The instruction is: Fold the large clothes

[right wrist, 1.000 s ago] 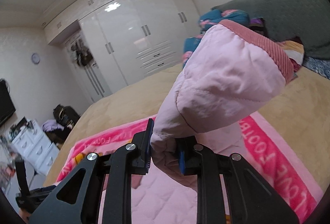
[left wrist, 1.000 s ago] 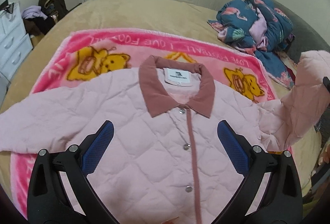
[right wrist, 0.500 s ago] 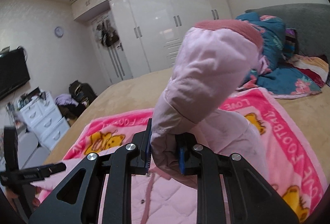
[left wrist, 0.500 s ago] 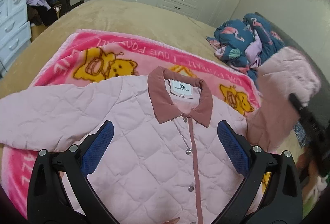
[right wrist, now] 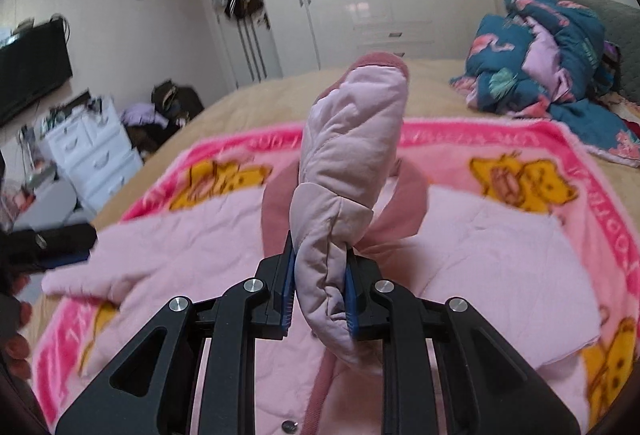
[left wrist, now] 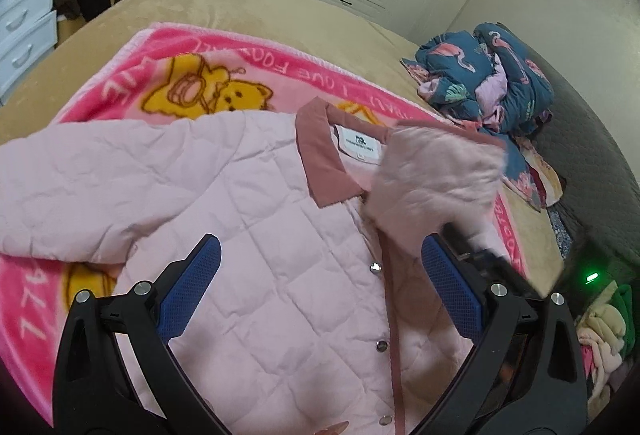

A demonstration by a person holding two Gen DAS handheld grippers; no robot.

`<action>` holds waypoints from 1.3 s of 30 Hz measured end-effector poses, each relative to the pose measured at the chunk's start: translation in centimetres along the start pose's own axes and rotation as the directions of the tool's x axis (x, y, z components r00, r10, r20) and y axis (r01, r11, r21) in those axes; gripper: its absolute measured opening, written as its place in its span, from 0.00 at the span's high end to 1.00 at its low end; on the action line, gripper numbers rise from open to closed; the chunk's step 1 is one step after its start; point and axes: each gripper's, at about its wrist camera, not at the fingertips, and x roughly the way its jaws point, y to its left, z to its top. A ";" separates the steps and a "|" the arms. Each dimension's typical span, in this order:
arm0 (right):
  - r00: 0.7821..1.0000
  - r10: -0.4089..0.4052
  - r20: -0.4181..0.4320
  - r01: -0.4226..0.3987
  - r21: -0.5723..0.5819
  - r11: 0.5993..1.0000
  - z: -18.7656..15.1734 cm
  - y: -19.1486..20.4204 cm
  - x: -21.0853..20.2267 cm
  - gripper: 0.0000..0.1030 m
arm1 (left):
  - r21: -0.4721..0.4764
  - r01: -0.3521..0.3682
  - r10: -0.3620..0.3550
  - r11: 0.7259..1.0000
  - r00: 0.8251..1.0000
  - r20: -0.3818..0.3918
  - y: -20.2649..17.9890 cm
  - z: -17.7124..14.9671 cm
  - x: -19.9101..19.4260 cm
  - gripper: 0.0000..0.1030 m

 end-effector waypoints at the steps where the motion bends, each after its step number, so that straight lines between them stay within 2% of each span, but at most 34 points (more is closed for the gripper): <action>1: 1.000 -0.001 -0.016 0.001 -0.012 1.000 -0.6 0.7 0.6 0.81 | -0.003 0.005 -0.005 1.000 1.000 -0.005 0.1 -0.1 0.2 0.09; 4: 0.999 0.006 -0.053 -0.009 -0.052 0.999 -2.5 2.4 1.9 0.76 | -0.029 0.047 -0.047 0.998 0.999 -0.023 0.6 -0.3 0.6 0.09; 6: 0.997 0.013 -0.077 -0.019 -0.081 0.997 -3.3 3.3 2.4 0.72 | -0.074 0.099 -0.101 0.992 0.995 -0.026 1.3 -0.3 0.6 0.09; 9: 0.990 0.033 -0.141 -0.050 -0.125 0.991 -4.4 4.5 3.4 0.60 | -0.113 0.117 -0.120 0.987 0.993 -0.018 2.1 -0.6 0.4 0.09; 12: 0.978 0.030 -0.206 -0.068 -0.179 0.982 -5.6 5.9 4.2 0.45 | -0.141 0.121 -0.127 0.983 0.992 -0.029 2.7 -0.9 0.6 0.09; 14: 0.971 0.017 -0.239 -0.071 -0.220 0.973 -6.6 6.9 4.4 0.27 | -0.160 0.121 -0.130 0.980 0.990 -0.051 3.2 -1.4 1.1 0.09; 16: 0.964 0.027 -0.263 -0.092 -0.237 0.967 -7.5 7.7 4.2 0.15 | -0.173 0.118 -0.134 0.978 0.987 -0.083 3.5 -1.9 1.8 0.09; 19: 0.956 0.074 -0.284 -0.144 -0.235 0.961 -8.1 7.9 2.5 0.12 | -0.199 0.113 -0.142 0.973 0.980 -0.140 4.0 -3.0 3.1 0.09; 23: 0.954 0.123 -0.273 -0.165 -0.136 0.977 -7.9 4.8 -0.8 0.11 | -0.220 0.059 -0.113 0.974 0.963 -0.243 3.9 -4.8 6.3 0.09; 25: 0.961 0.122 -0.250 -0.147 -0.084 0.986 -7.6 2.6 -2.3 0.11 | -0.235 0.060 -0.124 0.970 0.955 -0.269 3.8 -5.4 7.6 0.09; 27: 0.972 0.088 -0.219 -0.096 -0.028 0.995 -7.3 -0.3 -4.1 0.11 | -0.277 0.092 -0.171 0.957 0.945 -0.280 3.7 -6.0 8.8 0.09; 29: 0.981 0.039 -0.191 -0.036 0.021 0.999 -7.2 -2.9 -5.7 0.11 | -0.271 0.088 -0.166 0.959 0.947 -0.277 3.3 -6.3 9.3 0.18; 31: 0.986 0.010 -0.168 0.004 0.080 0.997 -7.5 -5.5 -7.1 0.11 | -0.174 0.010 -0.057 0.985 0.962 -0.266 2.2 -6.4 9.4 0.44; 32: 0.987 -0.005 -0.158 0.022 0.103 0.994 -7.7 -6.5 -7.7 0.11 | -0.150 -0.004 -0.036 0.989 0.966 -0.257 2.0 -6.4 9.3 0.47; 34: 0.988 -0.054 -0.145 0.076 0.157 0.985 -8.6 -9.2 -9.3 0.11 | -0.120 0.018 -0.045 0.993 0.974 -0.224 1.4 -6.4 9.0 0.77; 37: 0.981 -0.108 -0.162 0.148 0.255 0.956 -10.3 -13.2 -10.4 0.11 | -0.047 0.017 -0.026 0.999 0.983 -0.183 0.3 -5.8 7.8 0.83; 39: 0.976 -0.117 -0.184 0.172 0.323 0.931 -11.1 -15.2 -10.6 0.11 | -0.031 0.045 -0.049 0.999 0.990 -0.132 -0.4 -4.9 6.1 0.84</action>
